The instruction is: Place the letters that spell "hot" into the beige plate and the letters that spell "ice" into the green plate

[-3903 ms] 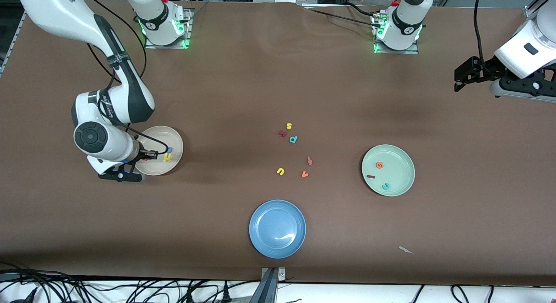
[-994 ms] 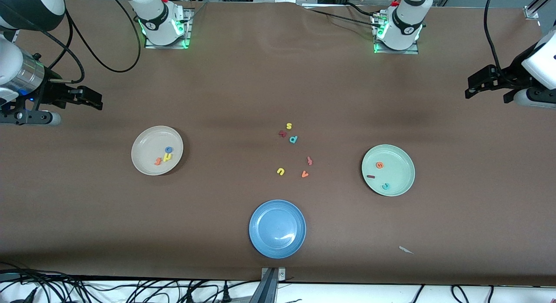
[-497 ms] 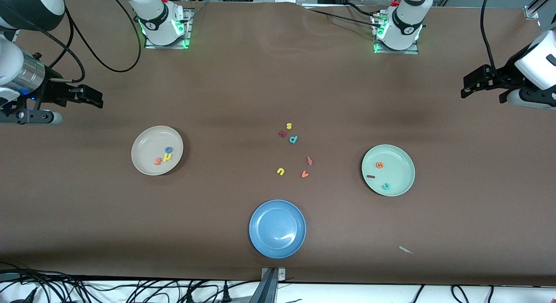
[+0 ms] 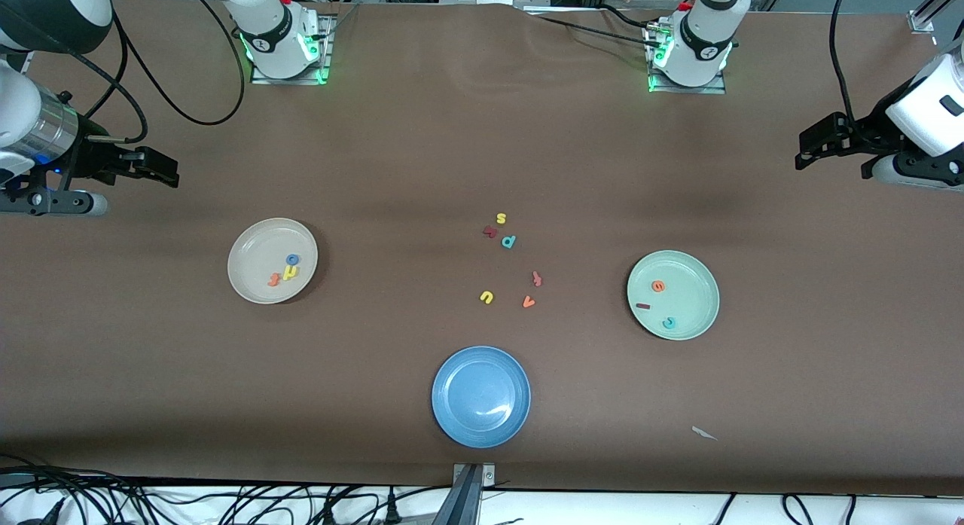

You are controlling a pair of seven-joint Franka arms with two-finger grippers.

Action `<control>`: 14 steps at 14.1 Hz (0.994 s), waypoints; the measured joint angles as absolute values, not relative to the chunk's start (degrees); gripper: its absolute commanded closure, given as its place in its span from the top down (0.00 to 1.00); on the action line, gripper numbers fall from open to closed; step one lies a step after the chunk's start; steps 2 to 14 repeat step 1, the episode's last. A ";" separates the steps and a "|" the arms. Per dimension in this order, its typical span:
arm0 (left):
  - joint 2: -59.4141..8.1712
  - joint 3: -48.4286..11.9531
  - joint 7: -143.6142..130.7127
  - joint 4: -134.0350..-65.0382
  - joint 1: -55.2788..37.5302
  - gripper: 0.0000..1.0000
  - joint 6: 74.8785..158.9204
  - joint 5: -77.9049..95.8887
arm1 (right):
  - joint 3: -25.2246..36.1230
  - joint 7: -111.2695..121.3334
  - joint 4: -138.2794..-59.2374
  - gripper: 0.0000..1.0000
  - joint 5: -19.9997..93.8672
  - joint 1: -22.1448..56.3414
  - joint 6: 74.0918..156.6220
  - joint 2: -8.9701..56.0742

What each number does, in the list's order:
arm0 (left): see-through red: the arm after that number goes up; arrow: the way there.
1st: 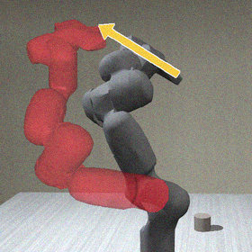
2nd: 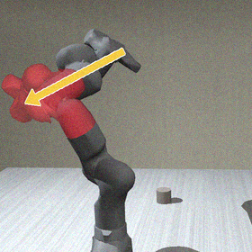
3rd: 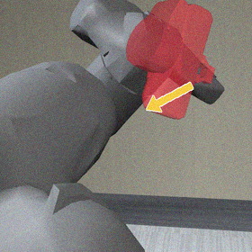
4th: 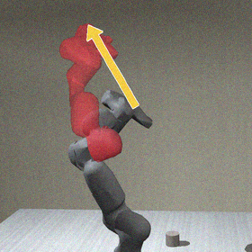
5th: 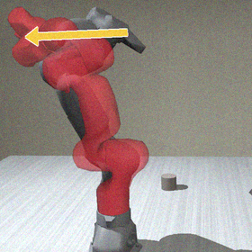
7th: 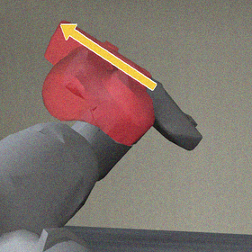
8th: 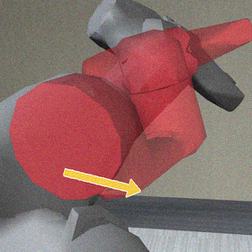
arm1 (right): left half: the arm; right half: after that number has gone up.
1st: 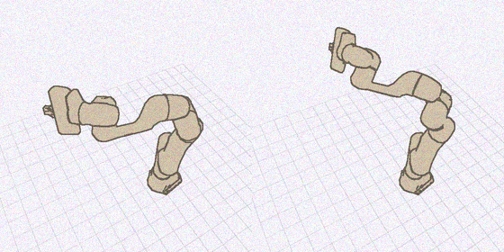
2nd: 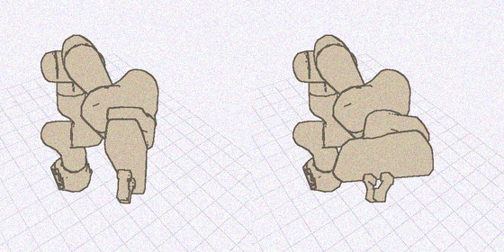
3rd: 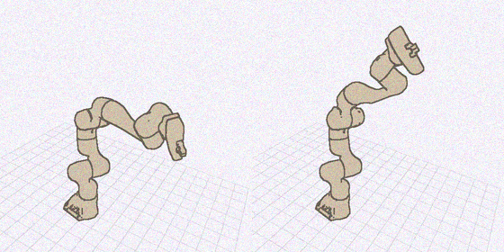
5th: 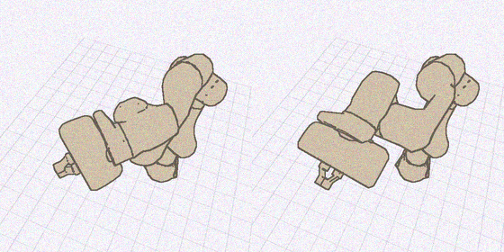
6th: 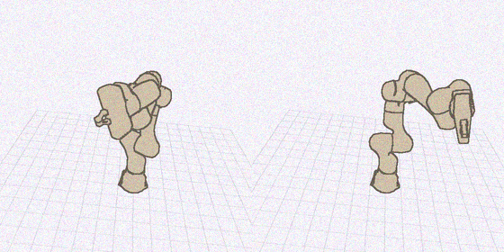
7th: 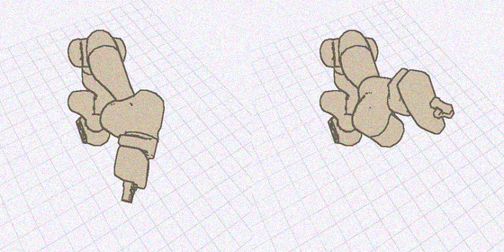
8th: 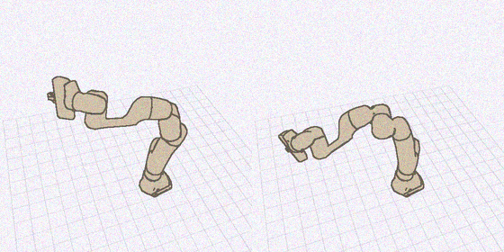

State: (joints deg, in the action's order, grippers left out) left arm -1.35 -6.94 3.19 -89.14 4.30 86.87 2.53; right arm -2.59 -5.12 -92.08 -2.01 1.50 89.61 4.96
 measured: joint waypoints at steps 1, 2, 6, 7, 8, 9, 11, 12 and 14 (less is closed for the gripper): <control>-1.35 -6.97 3.11 -89.16 4.28 1.00 86.87 2.53 | -2.59 -5.12 -92.08 1.00 -2.00 1.50 89.61 4.96; -1.35 -6.97 3.11 -89.16 4.28 1.00 86.87 2.53 | -2.59 -5.12 -92.08 1.00 -2.00 1.50 89.61 4.96; -1.35 -6.97 3.11 -89.16 4.28 1.00 86.87 2.53 | -2.59 -5.12 -92.08 1.00 -2.00 1.50 89.61 4.96; -1.35 -6.97 3.11 -89.16 4.28 1.00 86.87 2.53 | -2.59 -5.12 -92.08 1.00 -2.00 1.50 89.61 4.96; -1.35 -6.97 3.11 -89.16 4.28 1.00 86.87 2.53 | -2.59 -5.12 -92.08 1.00 -2.00 1.50 89.61 4.96; -1.35 -6.97 3.11 -89.16 4.28 1.00 86.87 2.53 | -2.59 -5.12 -92.08 1.00 -2.00 1.50 89.61 4.96; -1.35 -6.97 3.11 -89.16 4.28 1.00 86.87 2.53 | -2.59 -5.12 -92.08 1.00 -2.00 1.50 89.61 4.96; -1.35 -6.97 3.11 -89.16 4.28 1.00 86.87 2.53 | -2.59 -5.12 -92.08 1.00 -2.00 1.50 89.61 4.96; -1.35 -6.97 3.11 -89.16 4.28 1.00 86.87 2.53 | -2.59 -5.12 -92.08 1.00 -2.00 1.50 89.61 4.96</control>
